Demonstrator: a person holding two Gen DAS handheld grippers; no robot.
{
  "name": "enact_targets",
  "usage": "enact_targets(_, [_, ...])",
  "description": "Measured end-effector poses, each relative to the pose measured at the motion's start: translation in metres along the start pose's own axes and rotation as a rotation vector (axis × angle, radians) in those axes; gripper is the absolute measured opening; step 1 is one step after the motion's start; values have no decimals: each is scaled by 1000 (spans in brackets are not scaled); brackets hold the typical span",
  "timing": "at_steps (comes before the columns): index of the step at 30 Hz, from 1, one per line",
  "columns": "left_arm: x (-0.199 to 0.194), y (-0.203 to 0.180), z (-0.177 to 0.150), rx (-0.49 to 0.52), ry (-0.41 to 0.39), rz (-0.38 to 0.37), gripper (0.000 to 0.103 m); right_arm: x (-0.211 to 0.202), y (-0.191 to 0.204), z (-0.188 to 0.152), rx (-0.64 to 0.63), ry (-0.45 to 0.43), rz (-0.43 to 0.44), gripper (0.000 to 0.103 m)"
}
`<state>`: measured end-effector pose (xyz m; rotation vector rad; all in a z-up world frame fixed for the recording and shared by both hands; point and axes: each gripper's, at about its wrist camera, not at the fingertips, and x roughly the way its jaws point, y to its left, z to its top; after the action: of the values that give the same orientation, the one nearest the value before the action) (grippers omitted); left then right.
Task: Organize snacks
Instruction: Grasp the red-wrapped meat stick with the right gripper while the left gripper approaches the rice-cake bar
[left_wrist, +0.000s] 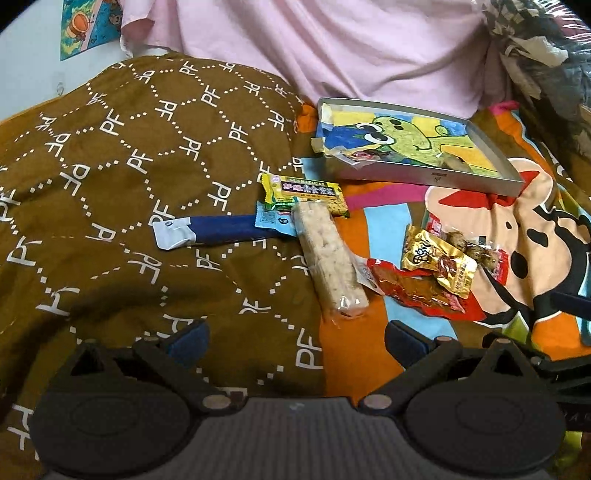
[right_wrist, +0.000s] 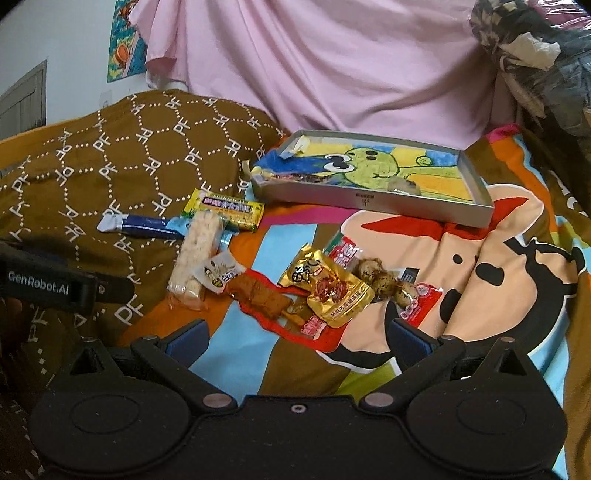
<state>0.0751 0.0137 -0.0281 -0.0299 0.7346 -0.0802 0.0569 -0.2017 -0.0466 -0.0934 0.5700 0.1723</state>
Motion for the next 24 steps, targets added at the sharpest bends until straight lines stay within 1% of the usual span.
enact_targets(4, [6, 4, 2, -24, 7, 1, 103, 8, 0, -1, 0, 17, 4, 102])
enact_targets(7, [11, 7, 6, -40, 7, -13, 103, 15, 1, -1, -6, 30, 7, 102])
enact_targets(15, [38, 0, 17, -27, 14, -25, 103, 37, -1, -2, -62, 58, 9, 102])
enact_targets(24, [65, -7, 28, -27, 32, -30, 103, 58, -7, 3, -67, 88, 13, 102])
